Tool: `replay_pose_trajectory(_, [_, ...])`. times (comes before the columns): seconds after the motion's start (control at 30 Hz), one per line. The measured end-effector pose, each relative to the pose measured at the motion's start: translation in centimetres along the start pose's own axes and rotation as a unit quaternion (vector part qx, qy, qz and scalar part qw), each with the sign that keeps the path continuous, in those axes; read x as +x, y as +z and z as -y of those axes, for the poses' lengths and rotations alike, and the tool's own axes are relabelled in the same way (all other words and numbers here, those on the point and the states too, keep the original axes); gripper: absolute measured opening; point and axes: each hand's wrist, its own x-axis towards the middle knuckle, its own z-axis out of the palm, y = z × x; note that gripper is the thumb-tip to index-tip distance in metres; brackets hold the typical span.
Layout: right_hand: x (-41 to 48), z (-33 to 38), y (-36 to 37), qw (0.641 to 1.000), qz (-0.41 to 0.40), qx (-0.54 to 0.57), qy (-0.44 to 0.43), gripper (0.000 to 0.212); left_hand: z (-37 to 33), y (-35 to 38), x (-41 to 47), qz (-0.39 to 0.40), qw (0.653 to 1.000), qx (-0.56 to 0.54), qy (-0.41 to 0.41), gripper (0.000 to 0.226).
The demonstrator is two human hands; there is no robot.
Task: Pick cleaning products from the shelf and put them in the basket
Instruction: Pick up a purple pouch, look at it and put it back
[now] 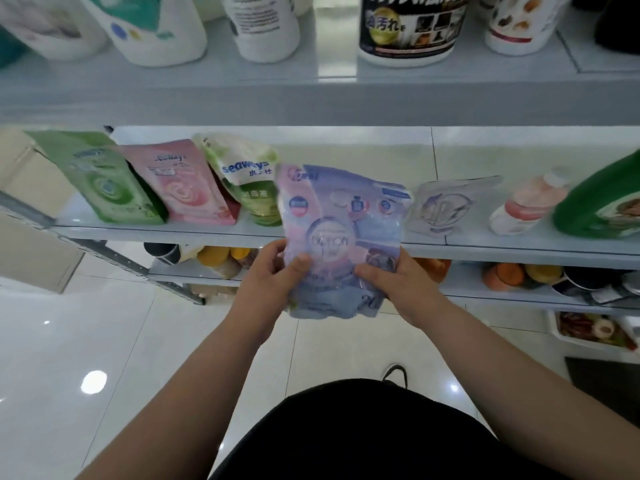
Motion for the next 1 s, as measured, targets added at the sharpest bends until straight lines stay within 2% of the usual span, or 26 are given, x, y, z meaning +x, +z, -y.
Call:
replay_pose_trajectory(0.03, [-0.5,-0.2,0.8,1.0,-0.025,0.011,-0.006,0.046,0.1,-0.8,-0.4,0.004,1.0,0.0,-0.003,0.069])
replay_pose_trajectory(0.1, [-1.8,0.0,2.6,0.997,-0.057,-0.035,-0.029,0.047,0.3,-2.2,-1.2,0.008,0.998,0.065,-0.012,0.054])
replay_pose_trajectory(0.17, [-3.4,0.6,4.8,0.992,-0.05,-0.107,-0.055,0.045,0.5,-3.0,-2.1,0.008,0.992,0.12,-0.033,0.038])
replay_pose_trajectory(0.2, [-4.2,0.9,5.9,0.988,-0.045,-0.133,-0.057,0.048,0.6,-3.3,-2.5,0.008,0.991,0.124,-0.046,0.038])
replay_pose_trajectory(0.27, [-5.8,1.4,7.7,0.983,-0.029,-0.169,-0.058,0.055,1.2,-3.9,-3.1,-0.002,0.992,0.102,-0.072,0.045])
replay_pose_trajectory(0.37, [-8.5,1.8,9.2,0.994,-0.004,-0.082,-0.069,0.037,2.4,-4.5,-4.3,0.024,0.991,-0.04,-0.128,0.045])
replay_pose_trajectory(0.43, [-9.8,1.7,9.7,0.997,-0.023,-0.012,-0.066,0.031,3.4,-4.4,-5.4,0.057,0.961,-0.178,-0.201,0.04])
replay_pose_trajectory(0.5, [-10.6,0.8,10.2,0.997,-0.056,-0.02,-0.044,0.039,4.3,-4.1,-7.0,0.127,0.905,-0.284,-0.29,0.031])
replay_pose_trajectory(0.57, [-11.3,-0.6,10.7,0.999,-0.047,-0.014,0.023,0.061,4.7,-3.5,-8.8,0.255,0.845,-0.325,-0.338,0.022])
replay_pose_trajectory(0.63, [-12.3,-1.5,11.6,0.995,-0.007,0.06,0.078,0.066,5.0,-2.8,-10.2,0.356,0.806,-0.321,-0.347,0.025])
replay_pose_trajectory(0.67, [-12.7,-1.9,11.7,0.992,-0.005,0.091,0.089,0.066,5.2,-2.6,-10.7,0.377,0.8,-0.308,-0.351,0.025])
replay_pose_trajectory(0.77, [-13.5,-2.3,10.9,0.987,-0.044,0.144,0.052,0.053,5.1,-2.5,-11.2,0.42,0.82,-0.219,-0.321,0.024])
replay_pose_trajectory(0.8, [-13.7,-2.2,10.2,0.984,-0.058,0.163,0.034,0.045,5.3,-2.6,-11.1,0.415,0.837,-0.189,-0.304,0.032])
replay_pose_trajectory(0.83, [-13.8,-1.9,9.4,0.981,-0.063,0.182,0.02,0.036,5.6,-2.7,-10.9,0.392,0.855,-0.178,-0.29,0.046])
replay_pose_trajectory(0.87, [-14.0,-1.5,8.6,0.979,-0.067,0.194,0.012,0.028,5.9,-2.8,-10.7,0.356,0.867,-0.206,-0.281,0.049])
replay_pose_trajectory(0.9, [-14.2,-1.3,7.6,0.979,-0.072,0.192,0.003,0.025,6.1,-2.6,-10.4,0.306,0.875,-0.25,-0.28,0.041])
replay_pose_trajectory(0.93, [-14.5,-1.0,6.6,0.98,-0.079,0.18,-0.005,0.026,6.3,-2.6,-10.4,0.264,0.879,-0.283,-0.277,0.04])
replay_pose_trajectory(1.0, [-15.3,-0.5,4.5,0.984,-0.096,0.146,-0.017,0.036,6.6,-2.3,-10.5,0.244,0.888,-0.281,-0.269,0.063])
